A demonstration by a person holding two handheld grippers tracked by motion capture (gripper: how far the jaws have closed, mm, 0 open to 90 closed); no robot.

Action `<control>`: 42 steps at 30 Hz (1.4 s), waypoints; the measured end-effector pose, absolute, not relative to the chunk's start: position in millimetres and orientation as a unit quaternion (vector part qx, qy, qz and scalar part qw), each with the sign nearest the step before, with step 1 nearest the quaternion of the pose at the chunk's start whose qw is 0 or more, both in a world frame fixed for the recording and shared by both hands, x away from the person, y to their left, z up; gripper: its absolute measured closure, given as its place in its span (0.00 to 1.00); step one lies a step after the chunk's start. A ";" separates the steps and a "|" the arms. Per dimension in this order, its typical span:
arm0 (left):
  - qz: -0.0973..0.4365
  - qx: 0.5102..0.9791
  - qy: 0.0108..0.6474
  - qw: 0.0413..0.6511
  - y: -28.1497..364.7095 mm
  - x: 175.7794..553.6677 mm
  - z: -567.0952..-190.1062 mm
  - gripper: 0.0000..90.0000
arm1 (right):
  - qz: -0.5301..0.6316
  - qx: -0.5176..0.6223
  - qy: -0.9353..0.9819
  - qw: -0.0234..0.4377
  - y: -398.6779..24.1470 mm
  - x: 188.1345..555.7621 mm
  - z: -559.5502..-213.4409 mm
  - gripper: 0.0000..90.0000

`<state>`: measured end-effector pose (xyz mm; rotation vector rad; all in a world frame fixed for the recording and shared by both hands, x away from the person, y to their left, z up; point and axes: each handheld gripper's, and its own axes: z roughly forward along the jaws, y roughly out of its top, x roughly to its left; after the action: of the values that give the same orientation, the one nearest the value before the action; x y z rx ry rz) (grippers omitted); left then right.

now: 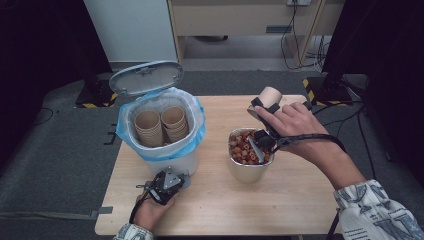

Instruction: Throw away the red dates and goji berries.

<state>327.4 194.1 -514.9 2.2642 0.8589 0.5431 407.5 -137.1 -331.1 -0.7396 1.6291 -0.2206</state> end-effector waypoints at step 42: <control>0.206 0.862 0.328 0.327 194.3 327.1 -515.1 1.00 | 0.178 -0.074 0.821 0.537 -158.8 438.9 -320.0 0.34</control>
<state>327.1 194.3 -515.1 2.2587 0.8582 0.5384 438.9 -158.8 -320.0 -0.1760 1.9553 0.4244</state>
